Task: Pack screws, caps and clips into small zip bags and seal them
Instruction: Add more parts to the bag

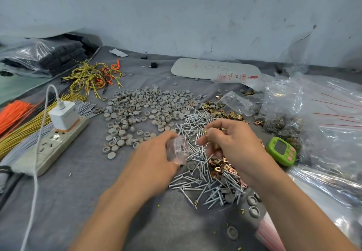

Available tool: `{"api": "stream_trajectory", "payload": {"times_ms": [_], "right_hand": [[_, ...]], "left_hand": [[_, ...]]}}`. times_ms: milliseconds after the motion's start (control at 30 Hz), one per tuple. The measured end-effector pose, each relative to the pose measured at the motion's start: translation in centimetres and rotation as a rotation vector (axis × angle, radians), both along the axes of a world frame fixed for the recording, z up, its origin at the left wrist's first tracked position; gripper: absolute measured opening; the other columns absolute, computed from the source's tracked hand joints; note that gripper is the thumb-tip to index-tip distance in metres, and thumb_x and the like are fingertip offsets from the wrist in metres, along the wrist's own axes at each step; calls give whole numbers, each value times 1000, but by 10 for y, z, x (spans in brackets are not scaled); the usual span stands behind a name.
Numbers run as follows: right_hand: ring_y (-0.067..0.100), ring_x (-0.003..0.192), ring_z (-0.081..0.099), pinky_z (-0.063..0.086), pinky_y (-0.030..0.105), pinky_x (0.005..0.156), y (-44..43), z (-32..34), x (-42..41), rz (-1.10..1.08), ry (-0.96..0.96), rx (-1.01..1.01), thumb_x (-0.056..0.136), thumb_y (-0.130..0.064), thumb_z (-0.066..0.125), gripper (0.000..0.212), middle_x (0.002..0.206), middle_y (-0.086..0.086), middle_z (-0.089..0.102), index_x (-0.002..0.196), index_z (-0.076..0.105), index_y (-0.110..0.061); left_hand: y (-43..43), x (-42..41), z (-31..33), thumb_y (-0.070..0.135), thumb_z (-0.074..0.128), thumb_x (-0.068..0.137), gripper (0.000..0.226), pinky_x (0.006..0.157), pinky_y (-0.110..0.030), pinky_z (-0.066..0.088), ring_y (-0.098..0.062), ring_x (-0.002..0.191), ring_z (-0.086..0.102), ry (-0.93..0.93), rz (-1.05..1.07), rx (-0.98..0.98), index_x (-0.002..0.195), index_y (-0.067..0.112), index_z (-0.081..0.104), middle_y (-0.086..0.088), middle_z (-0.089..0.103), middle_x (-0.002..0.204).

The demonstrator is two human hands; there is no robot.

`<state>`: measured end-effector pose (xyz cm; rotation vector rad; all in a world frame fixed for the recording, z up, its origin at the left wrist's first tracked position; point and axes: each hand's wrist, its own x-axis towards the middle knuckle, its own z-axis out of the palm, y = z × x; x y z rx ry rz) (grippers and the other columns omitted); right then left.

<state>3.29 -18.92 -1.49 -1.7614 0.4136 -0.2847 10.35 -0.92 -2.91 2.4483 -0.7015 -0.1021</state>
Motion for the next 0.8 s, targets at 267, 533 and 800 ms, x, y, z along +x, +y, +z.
{"api": "stream_trajectory", "payload": {"times_ms": [267,533,800], "right_hand": [[17,51,50,43,25,51,15,1,4,28,33,10,93,-15,74,17,67,8,75,77,76,-9],[9,40,38,34,15,42,24,0,11,48,135,-149,95,-23,69,42,50,2,61,54,67,-14],[12,44,38,36,17,45,26,-4,18,70,141,-83,96,-24,70,44,49,1,56,53,68,-15]], "left_hand": [[-5,0,1,34,80,81,54,80,-25,40,-8,97,56,-34,12,-16,126,47,53,19,64,110],[2,6,-4,38,81,82,52,71,-17,35,-3,93,54,-40,32,-95,125,48,54,29,58,96],[6,9,-4,43,80,82,49,63,-6,32,8,84,52,-37,8,-113,123,50,54,27,58,96]]}}
